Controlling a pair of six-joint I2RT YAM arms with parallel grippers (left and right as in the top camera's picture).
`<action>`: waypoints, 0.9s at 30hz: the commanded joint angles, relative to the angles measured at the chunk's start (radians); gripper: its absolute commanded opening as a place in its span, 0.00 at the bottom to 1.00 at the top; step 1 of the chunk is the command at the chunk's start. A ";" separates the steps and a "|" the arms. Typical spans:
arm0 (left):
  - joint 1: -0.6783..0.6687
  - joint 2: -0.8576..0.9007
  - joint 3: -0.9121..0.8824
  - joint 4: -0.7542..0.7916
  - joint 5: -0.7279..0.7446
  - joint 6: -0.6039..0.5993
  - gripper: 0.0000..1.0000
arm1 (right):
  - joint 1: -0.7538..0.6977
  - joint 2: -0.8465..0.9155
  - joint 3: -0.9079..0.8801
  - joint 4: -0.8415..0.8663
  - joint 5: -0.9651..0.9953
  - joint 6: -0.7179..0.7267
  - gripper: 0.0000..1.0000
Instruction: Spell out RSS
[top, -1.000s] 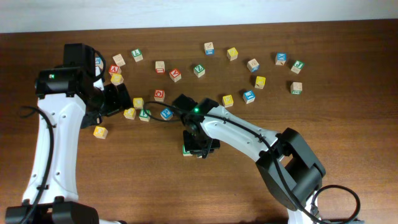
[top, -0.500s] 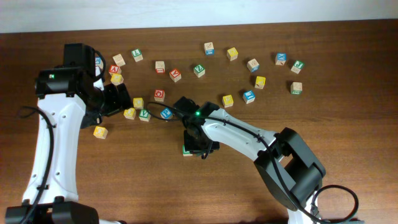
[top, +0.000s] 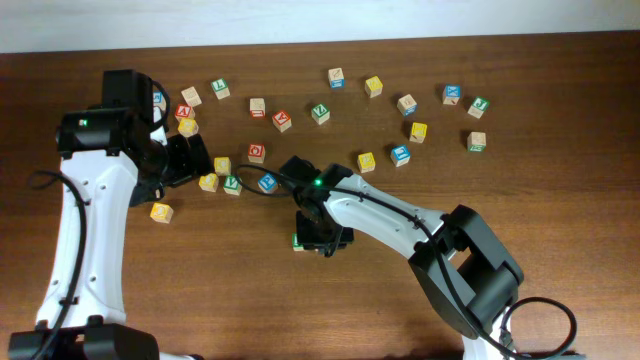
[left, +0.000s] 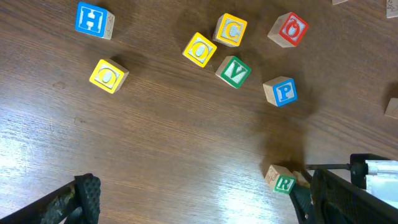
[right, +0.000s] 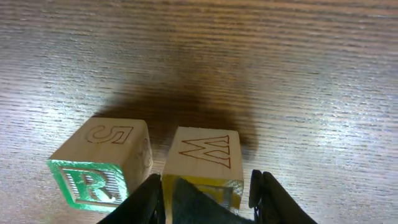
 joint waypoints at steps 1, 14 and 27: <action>0.002 -0.002 0.005 0.001 0.010 0.008 0.99 | 0.003 -0.016 0.063 -0.040 0.022 -0.004 0.35; 0.002 -0.002 0.005 0.001 0.010 0.008 0.99 | -0.388 -0.014 0.323 -0.149 0.063 -0.474 0.78; 0.002 -0.002 0.005 0.001 0.010 0.008 0.99 | -0.421 -0.010 0.322 -0.116 -0.130 -0.465 0.98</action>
